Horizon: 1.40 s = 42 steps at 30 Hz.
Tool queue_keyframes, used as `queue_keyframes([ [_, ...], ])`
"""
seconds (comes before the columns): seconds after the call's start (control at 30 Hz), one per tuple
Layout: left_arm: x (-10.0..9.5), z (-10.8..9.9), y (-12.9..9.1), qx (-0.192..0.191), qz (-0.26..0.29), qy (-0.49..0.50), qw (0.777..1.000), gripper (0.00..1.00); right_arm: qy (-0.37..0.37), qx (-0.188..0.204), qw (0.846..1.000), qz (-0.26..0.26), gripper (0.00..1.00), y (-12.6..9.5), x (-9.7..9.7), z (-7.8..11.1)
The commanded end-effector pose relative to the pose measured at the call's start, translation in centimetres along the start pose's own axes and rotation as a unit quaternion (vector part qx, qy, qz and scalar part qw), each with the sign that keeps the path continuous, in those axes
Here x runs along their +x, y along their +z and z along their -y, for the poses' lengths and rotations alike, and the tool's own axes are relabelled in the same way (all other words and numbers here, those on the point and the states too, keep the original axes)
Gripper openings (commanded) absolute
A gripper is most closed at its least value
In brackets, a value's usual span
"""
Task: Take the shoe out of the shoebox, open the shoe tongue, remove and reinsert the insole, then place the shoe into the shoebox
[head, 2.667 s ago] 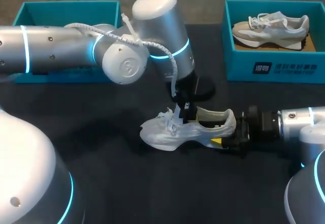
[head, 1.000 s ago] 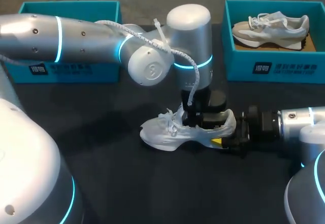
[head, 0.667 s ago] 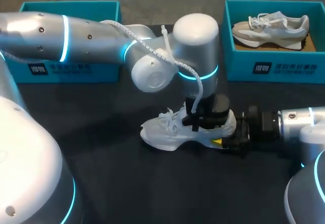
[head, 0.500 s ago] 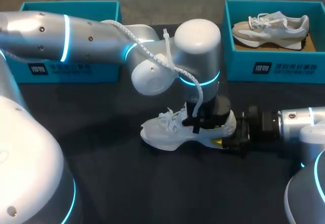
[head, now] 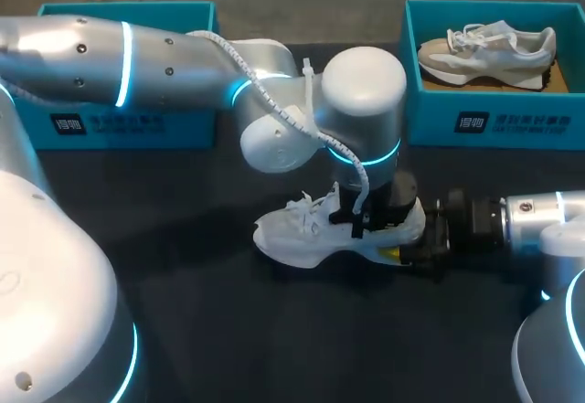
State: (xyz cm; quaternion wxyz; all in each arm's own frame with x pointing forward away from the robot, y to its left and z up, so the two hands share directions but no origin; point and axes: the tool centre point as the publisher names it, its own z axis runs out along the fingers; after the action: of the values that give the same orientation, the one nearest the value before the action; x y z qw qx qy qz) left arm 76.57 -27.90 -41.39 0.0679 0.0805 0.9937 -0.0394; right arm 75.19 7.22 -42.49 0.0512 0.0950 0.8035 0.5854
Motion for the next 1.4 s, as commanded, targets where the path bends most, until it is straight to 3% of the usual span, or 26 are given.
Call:
queue_keyframes([
  [0.03,-2.0,-0.2,2.6,0.002,0.001,-0.004,1.0,0.0,0.0,0.001,1.0,-0.001,0.0,0.2,0.6,-0.1],
  [0.27,-2.3,-1.0,0.9,0.049,-0.04,-0.022,0.998,0.0,0.0,0.001,1.0,-0.001,0.0,0.2,0.6,-0.1],
  [0.6,-0.6,-1.2,-2.8,0.149,-0.127,-0.011,0.981,0.0,0.0,0.001,1.0,-0.001,0.0,0.2,0.6,-0.1],
  [0.97,0.3,-1.0,-5.8,0.212,-0.164,-0.001,0.963,0.0,0.0,0.001,1.0,-0.001,0.0,0.2,0.6,-0.1],
  [1.3,-0.3,-1.2,-7.4,0.272,-0.21,0.0,0.939,0.0,0.0,0.001,1.0,-0.001,0.0,0.2,0.6,-0.1],
  [1.4,-0.2,-1.1,-7.7,0.274,-0.207,0.003,0.939,0.0,0.0,0.001,1.0,-0.001,0.0,0.2,0.6,-0.1],
])
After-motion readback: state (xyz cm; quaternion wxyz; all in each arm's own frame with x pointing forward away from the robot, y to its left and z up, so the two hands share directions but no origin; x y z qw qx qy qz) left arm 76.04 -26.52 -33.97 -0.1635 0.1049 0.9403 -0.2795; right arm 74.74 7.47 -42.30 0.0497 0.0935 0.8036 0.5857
